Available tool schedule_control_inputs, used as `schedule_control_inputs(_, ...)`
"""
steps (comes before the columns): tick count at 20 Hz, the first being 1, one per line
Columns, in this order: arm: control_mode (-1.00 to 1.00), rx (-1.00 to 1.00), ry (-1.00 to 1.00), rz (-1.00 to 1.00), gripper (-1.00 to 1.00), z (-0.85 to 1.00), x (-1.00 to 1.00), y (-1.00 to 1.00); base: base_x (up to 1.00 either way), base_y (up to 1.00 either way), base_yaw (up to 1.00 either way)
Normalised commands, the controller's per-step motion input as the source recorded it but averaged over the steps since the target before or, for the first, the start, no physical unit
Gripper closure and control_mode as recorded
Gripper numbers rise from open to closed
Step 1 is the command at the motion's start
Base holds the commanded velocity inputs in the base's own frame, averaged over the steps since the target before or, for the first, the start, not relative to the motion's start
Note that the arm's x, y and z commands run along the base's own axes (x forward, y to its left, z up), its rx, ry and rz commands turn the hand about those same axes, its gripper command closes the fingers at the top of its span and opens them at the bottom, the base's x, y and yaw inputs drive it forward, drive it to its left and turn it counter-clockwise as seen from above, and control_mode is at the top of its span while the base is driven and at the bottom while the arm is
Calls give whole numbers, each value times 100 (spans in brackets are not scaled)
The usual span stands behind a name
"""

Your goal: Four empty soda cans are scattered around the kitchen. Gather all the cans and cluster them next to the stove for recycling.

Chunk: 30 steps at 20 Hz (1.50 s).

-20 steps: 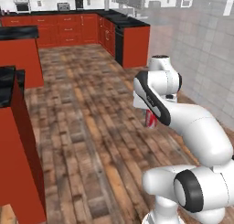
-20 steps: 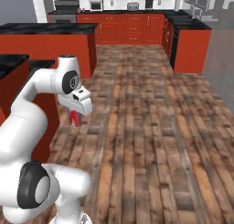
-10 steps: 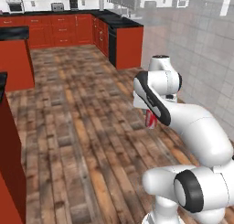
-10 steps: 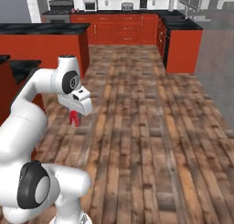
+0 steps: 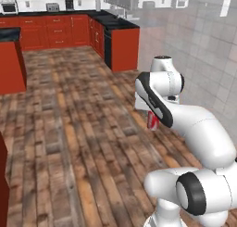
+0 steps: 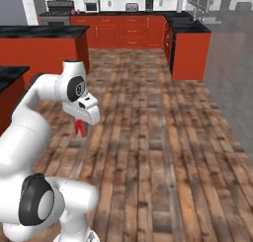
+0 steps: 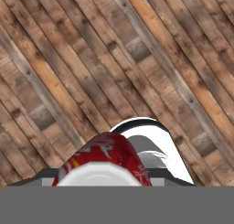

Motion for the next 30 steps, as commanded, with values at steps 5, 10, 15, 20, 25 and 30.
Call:
schedule_control_inputs(5, 100, 0, 0, 0, 100, 0, 0, 0, 46, -47, 0)
schedule_control_inputs(10, 100, 0, 0, 0, 100, 0, 0, 0, 54, -39, 0)
schedule_control_inputs(15, 100, 0, 0, 0, 100, 0, 0, 0, 59, -34, 0)
schedule_control_inputs(20, 100, 0, 0, 0, 100, 0, 0, 0, 63, -28, 1)
schedule_control_inputs(25, 100, 0, 0, 0, 100, 0, 0, 0, 68, -21, 5)
schedule_control_inputs(30, 100, 0, 0, 0, 100, 0, 0, 0, 69, -11, 11)
